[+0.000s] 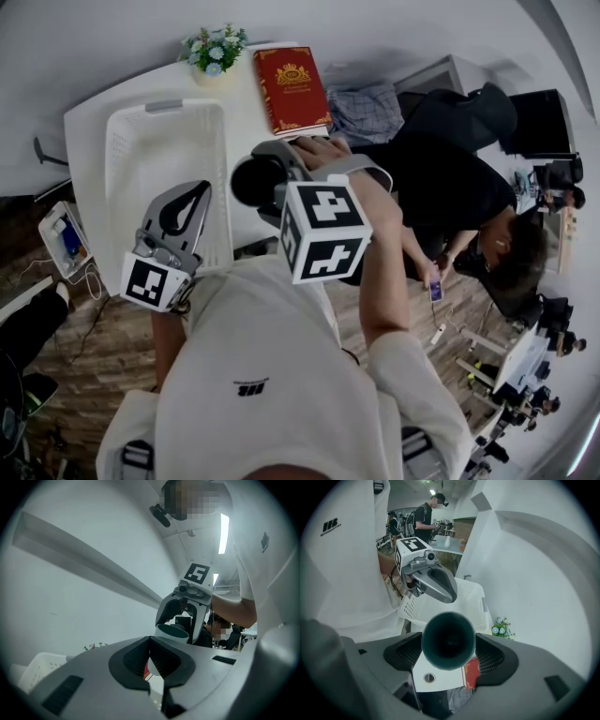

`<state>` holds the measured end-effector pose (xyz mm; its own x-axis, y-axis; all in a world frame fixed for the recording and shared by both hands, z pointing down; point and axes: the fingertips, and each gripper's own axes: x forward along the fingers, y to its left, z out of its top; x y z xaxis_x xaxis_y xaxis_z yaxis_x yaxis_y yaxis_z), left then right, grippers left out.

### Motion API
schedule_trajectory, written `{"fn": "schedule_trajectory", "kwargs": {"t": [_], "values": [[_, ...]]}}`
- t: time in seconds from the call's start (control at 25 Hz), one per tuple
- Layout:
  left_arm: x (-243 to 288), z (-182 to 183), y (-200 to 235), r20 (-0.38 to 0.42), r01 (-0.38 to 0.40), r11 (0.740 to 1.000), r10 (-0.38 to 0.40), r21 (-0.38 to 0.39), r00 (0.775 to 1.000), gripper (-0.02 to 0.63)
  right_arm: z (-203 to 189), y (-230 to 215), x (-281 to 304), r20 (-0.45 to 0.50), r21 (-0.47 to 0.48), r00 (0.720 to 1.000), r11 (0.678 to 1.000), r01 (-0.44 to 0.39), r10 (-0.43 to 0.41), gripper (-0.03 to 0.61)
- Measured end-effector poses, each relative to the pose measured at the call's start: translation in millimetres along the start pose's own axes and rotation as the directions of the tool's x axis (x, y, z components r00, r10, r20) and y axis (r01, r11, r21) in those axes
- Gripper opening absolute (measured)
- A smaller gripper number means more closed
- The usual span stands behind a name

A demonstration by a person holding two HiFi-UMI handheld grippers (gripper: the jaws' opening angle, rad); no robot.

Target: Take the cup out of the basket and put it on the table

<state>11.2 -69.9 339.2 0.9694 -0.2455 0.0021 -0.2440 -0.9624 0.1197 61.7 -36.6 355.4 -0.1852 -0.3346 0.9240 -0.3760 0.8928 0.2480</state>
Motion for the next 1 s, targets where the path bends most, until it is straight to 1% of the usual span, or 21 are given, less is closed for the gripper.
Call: {"fn": "schedule_trajectory", "kwargs": {"t": [0.52,0.72,1.0], "values": [[25,-3,-32,-0.045,0.094,0.995,-0.092,0.035,0.995,0.011,-39,20,18,0.033,0.136,0.999,0.990,-0.038,0.034,0.364],[31,-6,-38,-0.081,0.109,0.993,-0.105,0.046,0.991,0.011,-50,24,27,0.060,0.181,0.997,0.982,-0.048,0.038,0.363],[37,-11,-44,-0.120,0.116,0.991,-0.108,0.063,0.987,0.011,-65,29,43,0.105,0.220,0.993,0.972,-0.080,0.058,0.360]]}}
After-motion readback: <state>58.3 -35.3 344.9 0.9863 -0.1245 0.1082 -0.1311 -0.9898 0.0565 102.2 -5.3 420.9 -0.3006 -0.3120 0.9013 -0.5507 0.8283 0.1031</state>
